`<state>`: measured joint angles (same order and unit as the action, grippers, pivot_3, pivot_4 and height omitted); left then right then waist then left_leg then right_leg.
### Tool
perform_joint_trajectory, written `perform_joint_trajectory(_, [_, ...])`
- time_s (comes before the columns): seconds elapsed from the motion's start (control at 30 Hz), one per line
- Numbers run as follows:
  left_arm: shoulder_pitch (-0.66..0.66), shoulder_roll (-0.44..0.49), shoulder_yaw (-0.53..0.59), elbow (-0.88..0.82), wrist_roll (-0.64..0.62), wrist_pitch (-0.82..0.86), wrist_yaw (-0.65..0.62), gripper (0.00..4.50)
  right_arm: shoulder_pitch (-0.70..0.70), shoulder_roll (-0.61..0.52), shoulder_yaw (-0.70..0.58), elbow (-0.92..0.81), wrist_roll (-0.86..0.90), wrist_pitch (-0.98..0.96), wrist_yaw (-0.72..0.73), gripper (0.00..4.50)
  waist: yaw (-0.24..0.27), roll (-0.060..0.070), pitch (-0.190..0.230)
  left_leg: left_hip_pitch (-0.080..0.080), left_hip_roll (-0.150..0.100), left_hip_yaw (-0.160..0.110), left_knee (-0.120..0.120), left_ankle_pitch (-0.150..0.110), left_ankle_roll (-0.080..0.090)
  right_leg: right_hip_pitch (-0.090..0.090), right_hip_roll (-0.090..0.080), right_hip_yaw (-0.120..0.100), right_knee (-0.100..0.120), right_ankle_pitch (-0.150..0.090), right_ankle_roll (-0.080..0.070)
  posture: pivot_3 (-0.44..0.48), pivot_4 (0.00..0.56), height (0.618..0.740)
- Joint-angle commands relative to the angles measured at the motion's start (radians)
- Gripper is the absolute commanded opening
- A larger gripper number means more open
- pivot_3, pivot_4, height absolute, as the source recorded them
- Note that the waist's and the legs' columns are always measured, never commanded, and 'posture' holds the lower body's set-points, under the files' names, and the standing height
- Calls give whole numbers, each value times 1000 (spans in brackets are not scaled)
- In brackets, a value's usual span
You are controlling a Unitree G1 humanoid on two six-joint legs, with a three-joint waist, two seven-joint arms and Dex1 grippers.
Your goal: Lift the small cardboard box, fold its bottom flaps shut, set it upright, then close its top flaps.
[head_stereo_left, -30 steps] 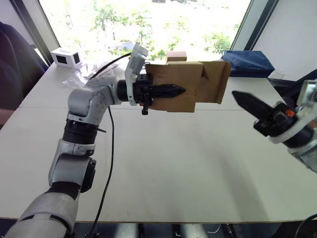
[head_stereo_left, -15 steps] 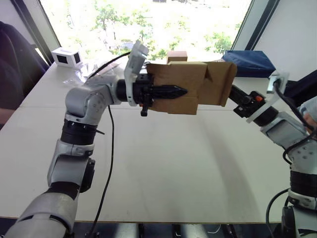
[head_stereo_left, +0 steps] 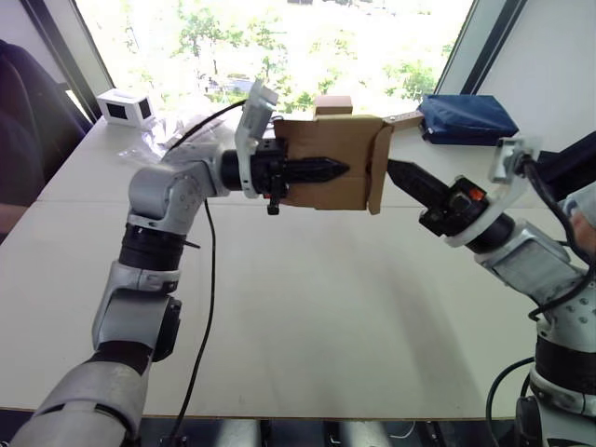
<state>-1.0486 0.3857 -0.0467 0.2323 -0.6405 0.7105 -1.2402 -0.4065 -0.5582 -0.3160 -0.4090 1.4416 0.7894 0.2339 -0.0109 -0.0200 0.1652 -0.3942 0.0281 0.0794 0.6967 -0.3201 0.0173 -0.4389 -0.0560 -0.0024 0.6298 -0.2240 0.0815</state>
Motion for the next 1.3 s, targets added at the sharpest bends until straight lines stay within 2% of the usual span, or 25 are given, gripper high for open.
perform_joint_trajectory(0.03, [-37, -8, 14, -6, -5, -21, -12, 0, -12, 35, 17, -41, 6, -31, -17, 71, 0, 0, 0, 0, 0, 0, 0, 0, 0, 0, 0, 0, 0, 0, 0, 0, 150, 740])
perform_joint_trajectory(0.27, [-50, -6, 29, -11, -35, 13, -26, 0, 18, 98, 16, -26, -22, -80, 6, 71, 1, 0, 0, 0, 0, 0, 0, 0, 0, 0, 0, 0, 0, 0, 0, 0, 150, 740])
perform_joint_trajectory(0.37, [-46, -7, 24, -12, -31, 15, -30, 0, 27, 100, 2, -11, -12, -90, 21, 869, 0, 0, 0, 0, 0, 0, 0, 0, 0, 0, 0, 0, 0, 0, 0, 0, 150, 740])
perform_joint_trajectory(0.43, [-47, -7, 27, -14, -34, 19, -30, 0, 33, 104, -15, 1, 16, -95, 20, 1624, -1, 0, 0, 0, 0, 0, 0, 0, 0, 0, 0, 0, 0, 0, 0, 0, 150, 740])
perform_joint_trajectory(0.47, [-49, -7, 31, -14, -37, 22, -30, 0, 36, 106, -24, 7, 30, -98, 19, 2240, -1, 0, 0, 0, 0, 0, 0, 0, 0, 0, 0, 0, 0, 0, 0, 0, 150, 740])
perform_joint_trajectory(0.5, [-51, -7, 34, -13, -39, 24, -27, 0, 39, 107, -31, 9, 39, -100, 18, 2446, -1, 0, 0, 0, 0, 0, 0, 0, 0, 0, 0, 0, 0, 0, 0, 0, 150, 740])
perform_joint_trajectory(0.93, [-57, -10, 46, -8, -46, 33, -19, 0, 75, 133, -45, -26, 126, -136, -17, 2446, 0, 0, 0, 0, 0, 0, 0, 0, 0, 0, 0, 0, 0, 0, 0, 0, 150, 740])
perform_joint_trajectory(1.3, [-68, -3, 44, 17, -34, 28, -19, 0, 92, 106, -16, -82, 137, -118, -16, 2446, -1, 0, 0, 0, 0, 0, 0, 0, 0, 0, 0, 0, 0, 0, 0, 0, 150, 740])
